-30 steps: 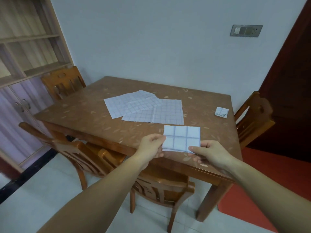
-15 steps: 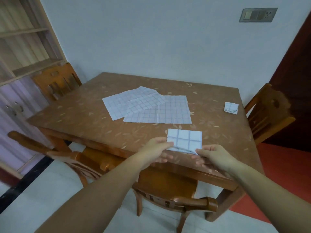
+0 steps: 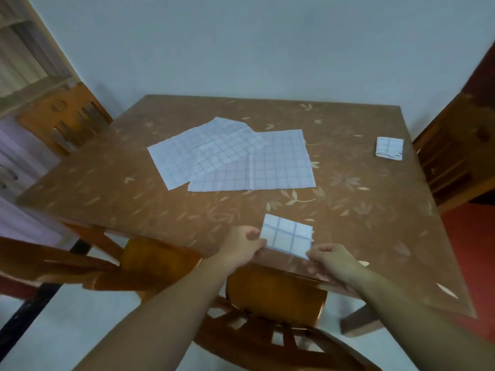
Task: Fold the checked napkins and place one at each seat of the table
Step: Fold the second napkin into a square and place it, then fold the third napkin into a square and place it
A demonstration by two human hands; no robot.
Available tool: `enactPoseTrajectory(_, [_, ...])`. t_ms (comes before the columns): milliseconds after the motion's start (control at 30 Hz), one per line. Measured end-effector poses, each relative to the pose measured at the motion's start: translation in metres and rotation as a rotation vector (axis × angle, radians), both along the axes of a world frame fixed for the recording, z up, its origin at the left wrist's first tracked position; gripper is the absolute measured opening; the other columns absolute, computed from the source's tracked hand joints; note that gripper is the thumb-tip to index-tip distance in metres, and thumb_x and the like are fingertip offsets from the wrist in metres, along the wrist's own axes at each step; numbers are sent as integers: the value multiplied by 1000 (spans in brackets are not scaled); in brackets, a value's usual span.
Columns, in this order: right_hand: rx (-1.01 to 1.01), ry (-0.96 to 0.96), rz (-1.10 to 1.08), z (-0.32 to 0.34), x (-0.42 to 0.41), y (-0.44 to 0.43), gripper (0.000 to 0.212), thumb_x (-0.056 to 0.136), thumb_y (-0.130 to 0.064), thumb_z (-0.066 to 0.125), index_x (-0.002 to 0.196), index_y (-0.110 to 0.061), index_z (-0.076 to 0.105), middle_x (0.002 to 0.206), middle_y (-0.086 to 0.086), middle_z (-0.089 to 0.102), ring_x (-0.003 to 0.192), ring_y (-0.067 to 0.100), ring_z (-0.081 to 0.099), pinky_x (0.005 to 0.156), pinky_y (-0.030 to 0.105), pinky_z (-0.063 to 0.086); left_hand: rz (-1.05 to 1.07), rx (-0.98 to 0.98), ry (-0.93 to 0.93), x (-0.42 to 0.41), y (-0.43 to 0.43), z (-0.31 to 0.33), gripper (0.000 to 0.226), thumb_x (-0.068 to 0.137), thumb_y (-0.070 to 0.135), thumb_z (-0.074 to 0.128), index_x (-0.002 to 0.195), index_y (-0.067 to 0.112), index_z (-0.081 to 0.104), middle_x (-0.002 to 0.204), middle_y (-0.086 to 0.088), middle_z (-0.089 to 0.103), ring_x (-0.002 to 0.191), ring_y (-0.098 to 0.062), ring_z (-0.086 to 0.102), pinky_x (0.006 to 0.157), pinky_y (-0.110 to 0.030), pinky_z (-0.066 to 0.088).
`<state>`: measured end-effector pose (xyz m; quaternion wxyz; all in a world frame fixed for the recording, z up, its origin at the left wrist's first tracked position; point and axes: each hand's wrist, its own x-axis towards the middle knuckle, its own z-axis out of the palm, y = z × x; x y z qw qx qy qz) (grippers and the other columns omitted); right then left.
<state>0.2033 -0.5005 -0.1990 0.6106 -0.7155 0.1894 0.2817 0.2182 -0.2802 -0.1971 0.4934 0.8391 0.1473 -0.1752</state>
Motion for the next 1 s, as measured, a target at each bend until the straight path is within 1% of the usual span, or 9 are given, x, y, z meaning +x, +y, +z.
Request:
enactPoseTrajectory(133, [-169,21,-17,-19,16,5,13,95,-13,61,96,-3,69,86,16,76,59,18,65,47,23,48,-71,-2,119,22,7,-26,47,90,18,67,133,8,52,113,-6,66,69,-12,68,56,-23,51])
enactPoseTrajectory(300, [-421,32,-12,-30,27,32,20,96,-20,59,88,-7,72,80,9,75,66,20,70,57,27,58,-205,-2,174,44,48,-42,37,91,23,65,126,15,57,105,2,64,77,-12,68,55,-20,48])
enactPoseTrajectory(400, [-490,-51,-5,-14,39,63,18,97,-24,56,94,-11,68,87,4,71,71,18,68,55,22,52,-273,2,128,67,81,-30,27,92,25,62,119,19,61,105,4,64,70,-8,65,54,-20,47])
enactPoseTrajectory(533, [-459,-190,48,18,62,106,28,95,-40,59,91,-14,70,84,0,72,64,10,68,56,20,49,-269,62,-1,105,125,1,16,92,26,58,102,23,70,93,9,69,76,-15,71,64,-32,56])
enactPoseTrajectory(633, [-409,-245,75,35,82,136,23,95,-24,60,82,-8,69,80,12,72,58,11,63,53,20,49,-244,138,-109,119,155,23,16,93,28,58,102,22,70,102,6,69,82,-11,65,67,-23,51])
enactPoseTrajectory(733, [-388,-323,137,48,104,166,17,93,-16,62,81,-6,69,75,9,70,55,8,60,48,14,46,-158,182,-157,121,184,41,18,93,31,60,105,22,70,102,5,67,88,-11,63,72,-23,50])
enactPoseTrajectory(800, [-397,-366,187,51,119,188,15,92,-15,62,84,-6,71,73,6,71,53,6,60,49,14,46,-119,200,-162,120,204,49,18,92,31,60,106,23,69,96,6,65,88,-14,64,75,-26,52])
enactPoseTrajectory(900, [-379,-386,244,45,141,223,12,91,-19,63,83,-14,71,73,1,72,56,7,63,54,18,49,-100,283,-195,123,235,52,19,90,30,61,108,25,66,101,4,66,89,-12,62,79,-28,54])
enactPoseTrajectory(1000, [-412,-411,282,36,163,258,8,91,-24,64,86,-20,70,80,-1,73,68,13,67,60,21,51,-99,354,-210,142,267,46,19,89,36,61,107,28,63,101,6,66,83,-7,60,71,-26,53])
